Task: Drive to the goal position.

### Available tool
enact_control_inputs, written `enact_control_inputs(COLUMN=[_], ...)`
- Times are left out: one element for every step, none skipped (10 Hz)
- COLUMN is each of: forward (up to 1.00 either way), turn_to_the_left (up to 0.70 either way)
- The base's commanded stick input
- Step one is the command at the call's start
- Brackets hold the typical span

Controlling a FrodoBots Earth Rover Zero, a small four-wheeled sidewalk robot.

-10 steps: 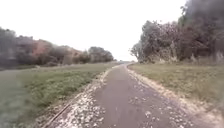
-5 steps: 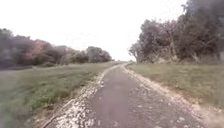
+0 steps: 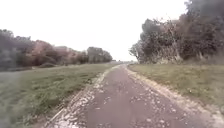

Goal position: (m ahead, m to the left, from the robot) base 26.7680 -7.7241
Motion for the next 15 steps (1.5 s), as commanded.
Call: enact_control_inputs(forward=[0.70,0.70,0.70,0.70,0.70,0.70,0.70,0.70,0.70,0.70,0.70,0.70,0.70,0.70,0.70], turn_to_the_left=[0.00,0.00,0.00,0.00,0.00,0.00,0.00,0.00,0.00,0.00,0.00,0.00,0.00,0.00,0.00])
